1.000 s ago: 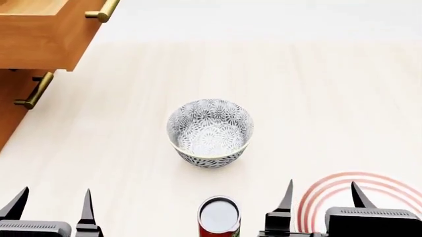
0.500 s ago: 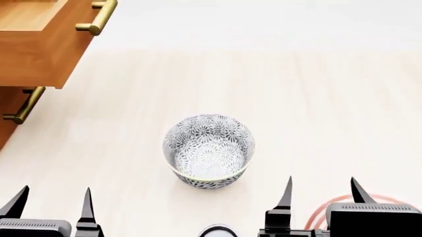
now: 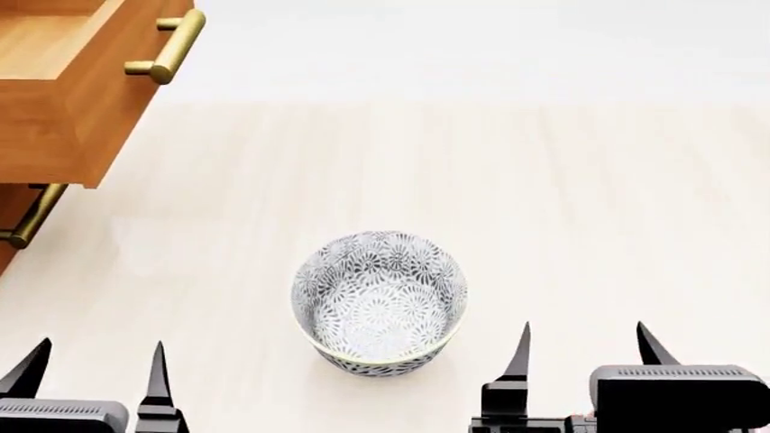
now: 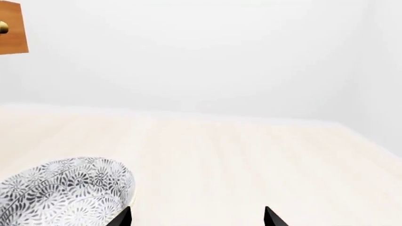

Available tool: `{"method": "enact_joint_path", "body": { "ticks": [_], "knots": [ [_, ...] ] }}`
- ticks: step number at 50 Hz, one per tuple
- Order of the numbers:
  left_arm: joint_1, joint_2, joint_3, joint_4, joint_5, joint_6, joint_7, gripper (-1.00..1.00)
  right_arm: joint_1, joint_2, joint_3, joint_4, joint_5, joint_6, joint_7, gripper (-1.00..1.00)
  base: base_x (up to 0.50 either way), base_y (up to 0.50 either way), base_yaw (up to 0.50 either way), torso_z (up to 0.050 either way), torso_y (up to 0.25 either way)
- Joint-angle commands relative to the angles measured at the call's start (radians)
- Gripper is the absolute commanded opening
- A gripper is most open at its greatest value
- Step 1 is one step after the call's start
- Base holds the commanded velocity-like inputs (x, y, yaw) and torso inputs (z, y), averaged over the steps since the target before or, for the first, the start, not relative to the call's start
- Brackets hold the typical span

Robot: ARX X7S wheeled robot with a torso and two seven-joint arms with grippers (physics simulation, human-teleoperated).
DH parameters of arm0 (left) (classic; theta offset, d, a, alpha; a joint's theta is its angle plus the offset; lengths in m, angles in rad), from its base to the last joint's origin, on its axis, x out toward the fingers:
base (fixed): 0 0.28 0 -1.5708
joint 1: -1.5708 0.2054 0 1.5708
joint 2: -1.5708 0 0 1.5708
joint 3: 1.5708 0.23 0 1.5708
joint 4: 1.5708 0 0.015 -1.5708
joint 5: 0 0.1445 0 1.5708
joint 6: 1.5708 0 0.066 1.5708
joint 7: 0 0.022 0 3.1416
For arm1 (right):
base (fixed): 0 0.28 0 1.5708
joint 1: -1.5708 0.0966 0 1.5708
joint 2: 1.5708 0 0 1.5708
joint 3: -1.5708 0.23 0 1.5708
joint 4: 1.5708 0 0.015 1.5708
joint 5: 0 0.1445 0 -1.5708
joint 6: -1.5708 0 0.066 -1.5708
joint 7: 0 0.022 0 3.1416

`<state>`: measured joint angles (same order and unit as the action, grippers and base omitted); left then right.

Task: Put the bowl on the plate.

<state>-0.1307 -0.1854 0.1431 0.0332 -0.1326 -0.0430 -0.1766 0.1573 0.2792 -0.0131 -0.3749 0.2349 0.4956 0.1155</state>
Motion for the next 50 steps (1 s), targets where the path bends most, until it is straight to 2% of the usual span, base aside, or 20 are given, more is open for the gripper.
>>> {"method": "enact_joint_path", "body": {
  "ticks": [1, 19, 30, 43, 50],
  "knots": [
    [0.001, -0.004, 0.004, -0.004, -0.008, 0.007, -0.004, 1.00, 0.022, 0.010, -0.012, -0.009, -0.009, 0.046, 0.020, 1.00, 0.00, 0.00, 0.00, 0.000, 0.000],
    [0.012, -0.016, 0.012, 0.021, -0.018, -0.001, -0.013, 1.00, 0.249, 0.065, -0.099, -0.044, 0.000, 0.308, 0.003, 1.00, 0.00, 0.00, 0.00, 0.000, 0.000],
    [0.015, -0.021, 0.013, 0.021, -0.023, 0.004, -0.020, 1.00, 0.427, 0.081, -0.155, 0.046, 0.065, 0.445, -0.098, 1.00, 0.00, 0.00, 0.00, 0.000, 0.000],
    [0.020, -0.029, 0.017, 0.045, -0.026, -0.006, -0.030, 1.00, 0.687, 0.091, -0.258, 0.142, 0.188, 0.643, -0.295, 1.00, 0.00, 0.00, 0.00, 0.000, 0.000],
    [0.024, -0.032, 0.020, 0.052, -0.028, -0.005, -0.033, 1.00, 0.775, 0.089, -0.332, 0.228, 0.183, 0.623, -0.362, 1.00, 0.00, 0.00, 0.00, 0.000, 0.000]
  ]
}}
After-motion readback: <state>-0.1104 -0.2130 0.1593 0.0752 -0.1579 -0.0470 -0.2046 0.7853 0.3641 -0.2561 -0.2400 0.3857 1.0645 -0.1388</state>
